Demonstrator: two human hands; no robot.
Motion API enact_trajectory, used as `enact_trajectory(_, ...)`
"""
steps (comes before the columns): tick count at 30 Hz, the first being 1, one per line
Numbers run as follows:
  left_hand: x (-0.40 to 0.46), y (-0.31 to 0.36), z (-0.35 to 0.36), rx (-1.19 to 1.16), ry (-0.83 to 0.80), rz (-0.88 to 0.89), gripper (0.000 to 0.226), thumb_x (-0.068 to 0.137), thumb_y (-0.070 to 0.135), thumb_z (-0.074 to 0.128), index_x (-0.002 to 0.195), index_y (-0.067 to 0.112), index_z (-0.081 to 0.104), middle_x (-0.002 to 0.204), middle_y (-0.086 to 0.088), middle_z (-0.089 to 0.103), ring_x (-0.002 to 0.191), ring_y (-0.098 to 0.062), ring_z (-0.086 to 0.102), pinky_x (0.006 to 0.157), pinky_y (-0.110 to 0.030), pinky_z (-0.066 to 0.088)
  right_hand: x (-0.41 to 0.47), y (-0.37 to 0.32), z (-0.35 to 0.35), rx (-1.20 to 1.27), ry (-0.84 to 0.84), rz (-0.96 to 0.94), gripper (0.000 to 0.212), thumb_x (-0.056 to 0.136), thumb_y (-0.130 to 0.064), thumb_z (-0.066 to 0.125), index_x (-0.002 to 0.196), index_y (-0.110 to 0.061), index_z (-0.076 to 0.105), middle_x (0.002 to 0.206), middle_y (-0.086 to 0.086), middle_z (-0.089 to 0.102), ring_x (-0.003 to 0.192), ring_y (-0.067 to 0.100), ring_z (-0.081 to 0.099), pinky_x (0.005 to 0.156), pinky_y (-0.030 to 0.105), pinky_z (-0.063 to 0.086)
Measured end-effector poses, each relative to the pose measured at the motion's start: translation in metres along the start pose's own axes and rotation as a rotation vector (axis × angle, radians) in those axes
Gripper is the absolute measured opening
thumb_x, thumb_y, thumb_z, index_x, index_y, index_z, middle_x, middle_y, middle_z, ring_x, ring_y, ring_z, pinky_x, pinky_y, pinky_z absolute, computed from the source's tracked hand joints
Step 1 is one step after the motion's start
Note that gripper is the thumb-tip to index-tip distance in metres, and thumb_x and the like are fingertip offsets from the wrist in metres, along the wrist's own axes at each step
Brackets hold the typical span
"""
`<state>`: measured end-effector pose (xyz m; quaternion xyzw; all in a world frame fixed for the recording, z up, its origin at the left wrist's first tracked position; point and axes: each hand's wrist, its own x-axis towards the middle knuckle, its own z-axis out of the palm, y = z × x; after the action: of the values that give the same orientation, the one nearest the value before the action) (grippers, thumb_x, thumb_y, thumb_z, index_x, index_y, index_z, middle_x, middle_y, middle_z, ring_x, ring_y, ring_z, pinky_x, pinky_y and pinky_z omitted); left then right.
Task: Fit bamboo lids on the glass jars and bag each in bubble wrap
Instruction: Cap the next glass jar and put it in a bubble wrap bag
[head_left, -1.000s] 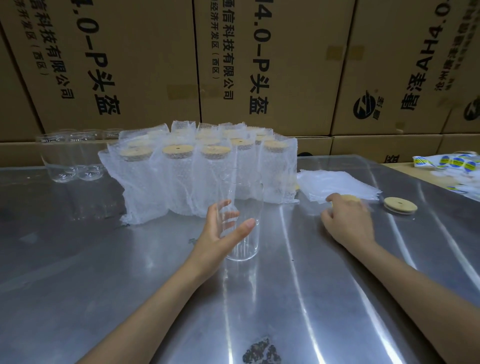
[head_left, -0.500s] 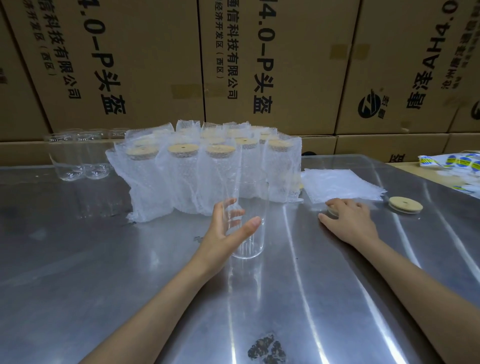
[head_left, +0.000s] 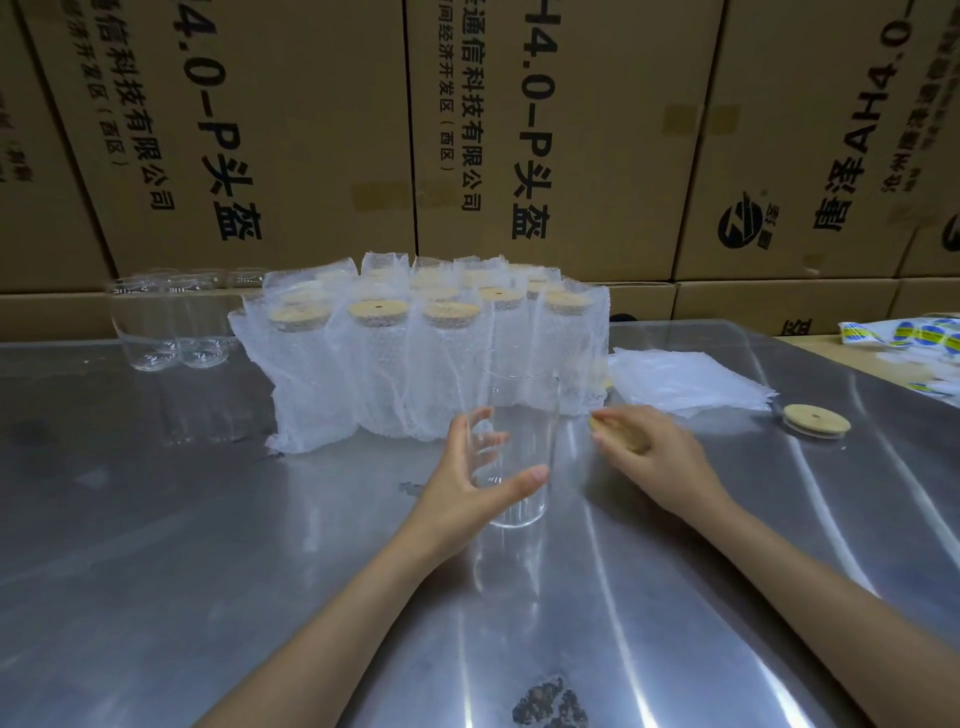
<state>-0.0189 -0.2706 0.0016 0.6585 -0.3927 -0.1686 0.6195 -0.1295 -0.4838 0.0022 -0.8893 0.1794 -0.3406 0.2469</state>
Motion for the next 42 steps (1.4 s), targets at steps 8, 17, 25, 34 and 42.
enact_trajectory(8, 0.001, -0.002, -0.001, 0.012, 0.001, 0.001, 0.088, 0.051, 0.065, 0.074, 0.127, 0.047, 0.032, 0.124, 0.016, 0.051, 0.119, -0.002, 0.050, 0.083, -0.016, 0.042, 0.014, -0.109, -0.003, 0.605, 0.215, -0.185, 0.021, 0.090, -0.030, 0.067, 0.110, -0.027, 0.066, 0.113, -0.008, 0.067, 0.109, 0.009, 0.062, 0.092, 0.034, 0.053)
enact_trajectory(17, 0.000, -0.001, 0.000, 0.003, 0.004, 0.012, 0.094, 0.051, 0.064, 0.074, 0.132, 0.041, 0.032, 0.125, 0.012, 0.051, 0.117, 0.002, 0.050, 0.083, -0.014, 0.045, 0.020, -0.129, 0.005, 0.456, 0.120, -0.275, 0.016, 0.093, -0.028, 0.063, 0.105, -0.023, 0.072, 0.110, -0.010, 0.066, 0.101, -0.006, 0.059, 0.085, 0.011, 0.047)
enact_trajectory(25, 0.000, -0.002, 0.001, -0.002, 0.030, 0.004, 0.085, 0.061, 0.052, 0.078, 0.131, 0.039, 0.033, 0.126, 0.008, 0.051, 0.116, -0.001, 0.051, 0.088, -0.020, 0.048, 0.008, -0.135, 0.006, 0.154, 0.090, -0.386, 0.022, 0.095, -0.034, 0.059, 0.112, -0.027, 0.070, 0.119, -0.011, 0.064, 0.112, 0.003, 0.056, 0.092, 0.031, 0.048)
enact_trajectory(34, -0.002, 0.001, 0.001, 0.045, 0.002, -0.011, 0.075, 0.054, 0.066, 0.073, 0.113, 0.062, 0.027, 0.124, 0.018, 0.046, 0.120, -0.003, 0.049, 0.097, -0.030, 0.048, 0.005, -0.127, 0.003, 0.063, 0.100, -0.426, 0.030, 0.090, -0.041, 0.060, 0.117, -0.028, 0.065, 0.122, -0.013, 0.060, 0.113, 0.001, 0.053, 0.086, 0.022, 0.045)
enact_trajectory(42, -0.001, -0.001, 0.003, 0.072, 0.011, 0.013, 0.085, 0.063, 0.054, 0.075, 0.134, 0.038, 0.030, 0.127, 0.010, 0.050, 0.120, -0.002, 0.049, 0.092, -0.020, 0.045, -0.003, -0.064, 0.026, 0.339, 0.207, -0.131, 0.047, 0.095, -0.053, 0.030, 0.136, -0.036, 0.047, 0.138, -0.018, 0.050, 0.129, 0.003, 0.045, 0.102, 0.027, 0.038)
